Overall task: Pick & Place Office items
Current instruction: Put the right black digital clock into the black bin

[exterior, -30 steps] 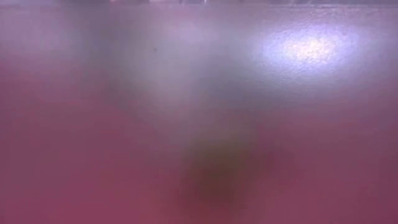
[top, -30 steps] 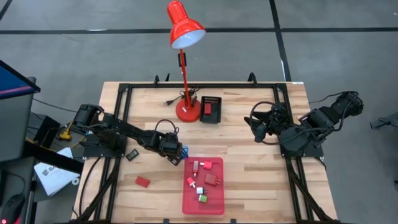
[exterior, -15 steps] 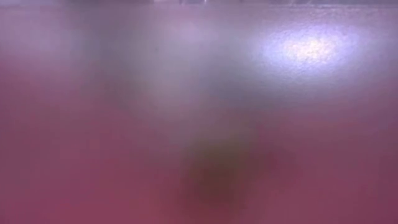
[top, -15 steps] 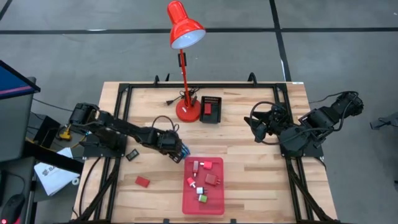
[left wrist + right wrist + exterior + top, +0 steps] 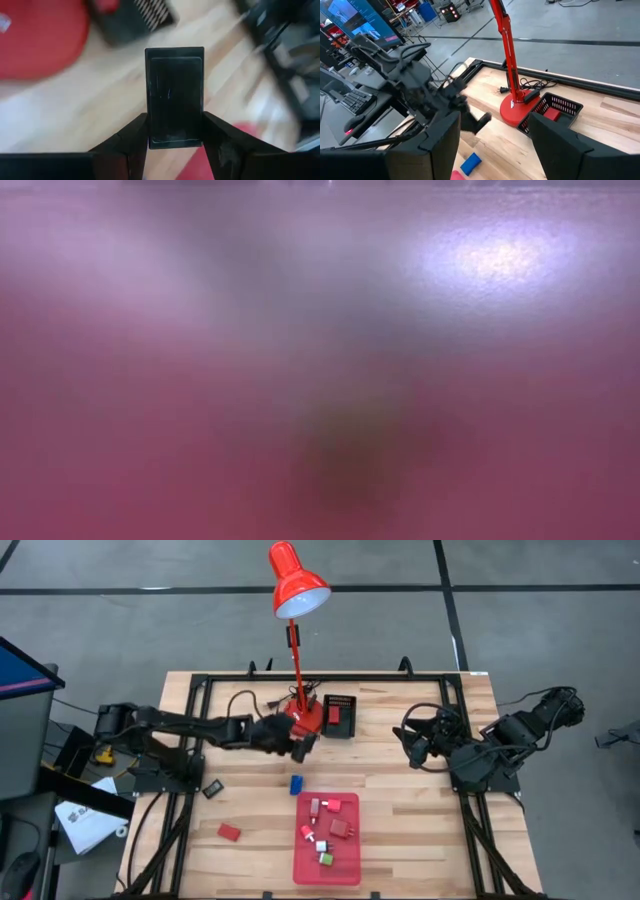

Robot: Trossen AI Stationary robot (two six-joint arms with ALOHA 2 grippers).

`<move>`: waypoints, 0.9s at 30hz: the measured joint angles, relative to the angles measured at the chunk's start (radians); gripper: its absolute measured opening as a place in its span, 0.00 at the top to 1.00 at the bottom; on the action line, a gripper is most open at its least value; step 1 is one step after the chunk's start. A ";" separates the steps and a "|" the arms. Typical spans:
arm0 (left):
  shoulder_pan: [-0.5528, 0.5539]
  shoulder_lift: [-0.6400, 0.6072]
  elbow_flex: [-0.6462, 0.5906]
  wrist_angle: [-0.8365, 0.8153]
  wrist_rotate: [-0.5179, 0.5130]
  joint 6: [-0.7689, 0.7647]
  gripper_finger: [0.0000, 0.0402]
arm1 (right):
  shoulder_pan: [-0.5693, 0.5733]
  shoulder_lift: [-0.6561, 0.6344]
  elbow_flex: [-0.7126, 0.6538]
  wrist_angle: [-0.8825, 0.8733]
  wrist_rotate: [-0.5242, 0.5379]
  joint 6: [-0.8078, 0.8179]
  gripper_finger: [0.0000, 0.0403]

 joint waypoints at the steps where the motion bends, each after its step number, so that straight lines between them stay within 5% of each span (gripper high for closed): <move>1: 0.020 0.010 0.000 0.048 0.009 0.000 0.60 | -0.002 0.000 0.000 0.000 0.000 0.000 0.43; 10: 0.129 0.163 0.108 0.211 0.066 -0.002 0.59 | -0.011 -0.002 0.000 -0.004 0.000 -0.008 0.43; 27: 0.210 0.417 0.325 0.206 0.072 -0.001 0.58 | -0.017 -0.002 0.000 -0.016 -0.001 -0.010 0.43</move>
